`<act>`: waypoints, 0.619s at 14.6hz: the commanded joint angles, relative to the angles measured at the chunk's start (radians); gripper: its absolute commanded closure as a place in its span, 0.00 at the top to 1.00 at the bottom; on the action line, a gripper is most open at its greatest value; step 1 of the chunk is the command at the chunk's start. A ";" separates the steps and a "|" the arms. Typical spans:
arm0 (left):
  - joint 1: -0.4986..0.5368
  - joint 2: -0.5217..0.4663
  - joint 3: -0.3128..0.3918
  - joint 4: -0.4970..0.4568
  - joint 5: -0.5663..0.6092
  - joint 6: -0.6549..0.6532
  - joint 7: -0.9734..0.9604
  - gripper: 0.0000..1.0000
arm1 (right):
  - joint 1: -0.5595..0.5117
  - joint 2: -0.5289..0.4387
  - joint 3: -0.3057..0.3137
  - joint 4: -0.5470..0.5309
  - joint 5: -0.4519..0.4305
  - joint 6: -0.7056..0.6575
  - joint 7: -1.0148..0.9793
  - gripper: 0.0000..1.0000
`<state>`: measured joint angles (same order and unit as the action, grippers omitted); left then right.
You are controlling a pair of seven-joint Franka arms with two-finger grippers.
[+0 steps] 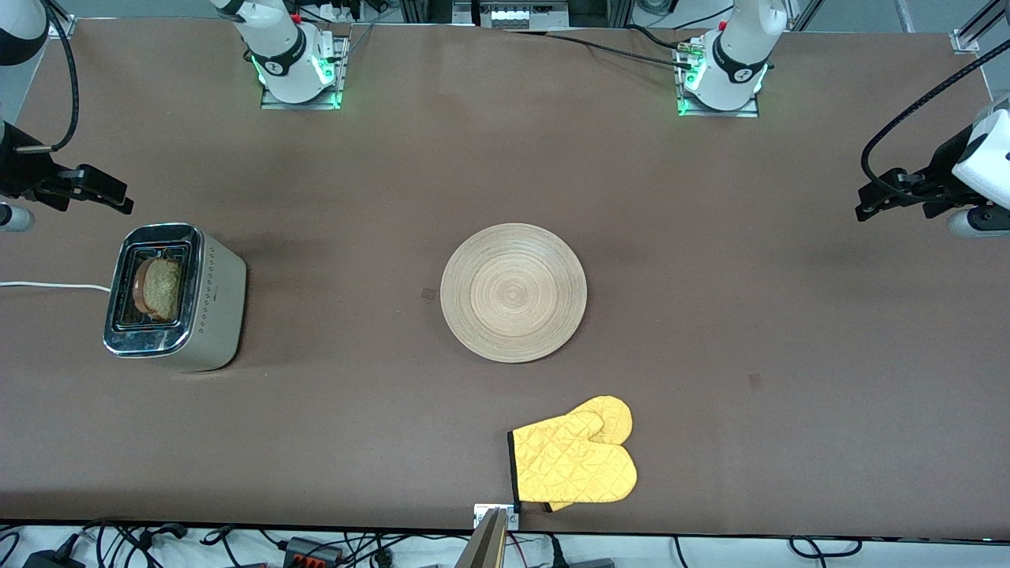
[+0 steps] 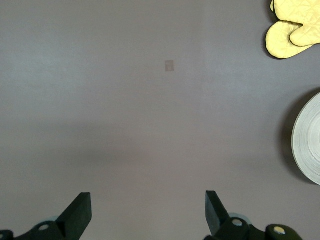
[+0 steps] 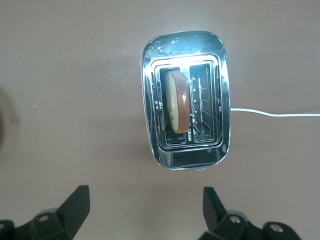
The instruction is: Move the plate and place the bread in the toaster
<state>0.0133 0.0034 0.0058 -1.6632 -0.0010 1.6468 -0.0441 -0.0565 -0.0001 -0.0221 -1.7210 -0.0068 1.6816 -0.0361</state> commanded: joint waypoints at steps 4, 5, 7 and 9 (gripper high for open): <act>0.002 0.015 0.003 0.034 -0.002 -0.024 0.024 1.00 | -0.005 -0.021 0.010 -0.015 -0.009 -0.008 -0.004 1.00; 0.002 0.015 0.003 0.034 -0.002 -0.024 0.024 1.00 | -0.005 -0.020 0.010 -0.017 -0.009 -0.008 -0.004 1.00; 0.002 0.015 0.002 0.034 -0.002 -0.024 0.024 1.00 | -0.005 -0.018 0.010 -0.017 -0.009 -0.006 -0.004 1.00; 0.002 0.015 0.003 0.034 -0.002 -0.024 0.024 1.00 | -0.003 -0.015 0.010 -0.017 -0.009 -0.003 -0.004 1.00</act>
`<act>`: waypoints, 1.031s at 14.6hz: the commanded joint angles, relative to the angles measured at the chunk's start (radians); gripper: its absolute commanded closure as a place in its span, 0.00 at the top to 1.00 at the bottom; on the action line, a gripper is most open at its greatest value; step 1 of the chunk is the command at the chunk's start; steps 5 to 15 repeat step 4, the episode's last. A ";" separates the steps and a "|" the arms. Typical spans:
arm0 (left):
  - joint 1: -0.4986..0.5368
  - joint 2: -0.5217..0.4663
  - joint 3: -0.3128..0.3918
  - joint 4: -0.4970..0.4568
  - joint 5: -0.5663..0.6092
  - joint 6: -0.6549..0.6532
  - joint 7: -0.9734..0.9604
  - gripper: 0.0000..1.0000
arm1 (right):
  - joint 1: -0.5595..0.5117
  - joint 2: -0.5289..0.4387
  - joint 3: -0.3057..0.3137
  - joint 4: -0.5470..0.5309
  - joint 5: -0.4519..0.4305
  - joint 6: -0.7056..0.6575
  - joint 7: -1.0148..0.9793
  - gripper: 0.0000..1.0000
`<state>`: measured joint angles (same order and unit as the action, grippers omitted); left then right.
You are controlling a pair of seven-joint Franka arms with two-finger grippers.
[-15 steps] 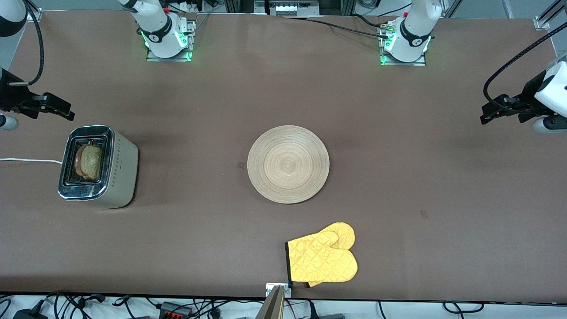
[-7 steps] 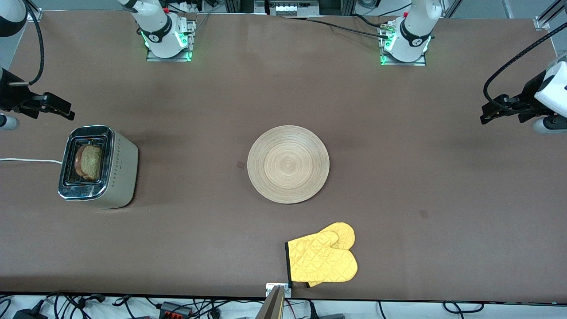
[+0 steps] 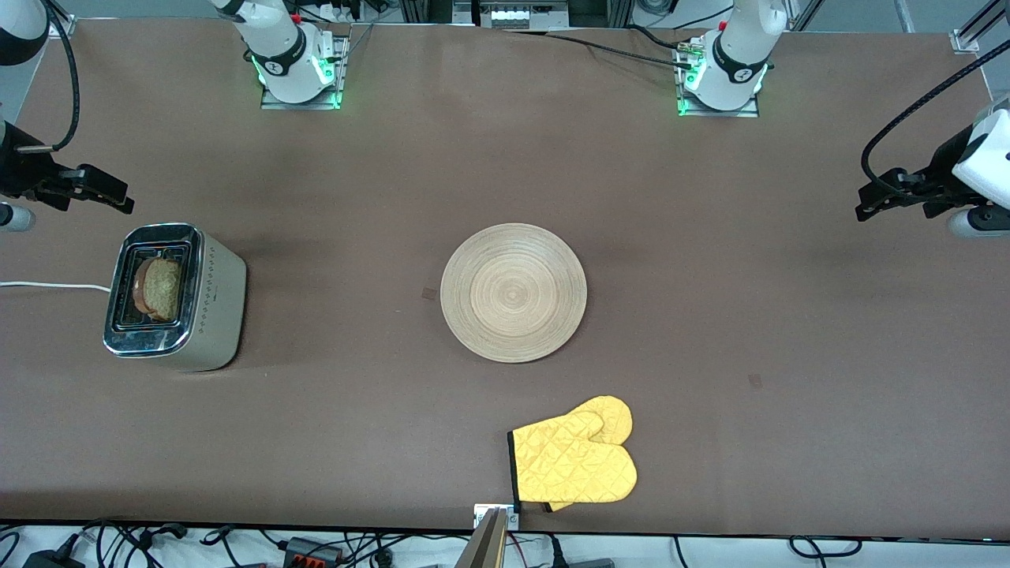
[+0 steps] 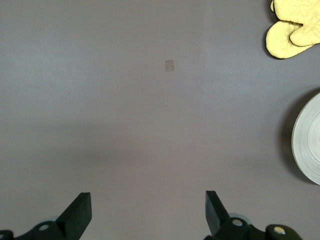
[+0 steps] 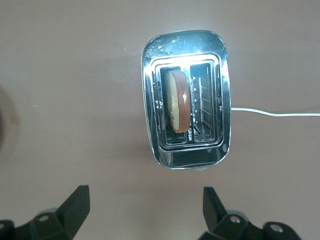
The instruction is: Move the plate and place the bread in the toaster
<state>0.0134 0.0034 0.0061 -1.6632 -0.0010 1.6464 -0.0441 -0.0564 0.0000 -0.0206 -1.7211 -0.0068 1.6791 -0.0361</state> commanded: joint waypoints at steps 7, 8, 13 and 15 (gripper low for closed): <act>0.002 0.015 0.003 0.034 -0.002 -0.023 0.024 1.00 | -0.003 -0.017 0.010 -0.018 -0.009 0.004 -0.004 1.00; 0.002 0.015 0.003 0.034 -0.002 -0.023 0.024 1.00 | -0.003 -0.017 0.010 -0.018 -0.009 0.004 -0.004 1.00; 0.002 0.015 0.003 0.034 -0.002 -0.023 0.024 1.00 | -0.003 -0.017 0.010 -0.018 -0.009 0.004 -0.004 1.00; 0.002 0.015 0.003 0.034 -0.002 -0.023 0.024 1.00 | -0.003 -0.017 0.010 -0.018 -0.009 0.004 -0.004 1.00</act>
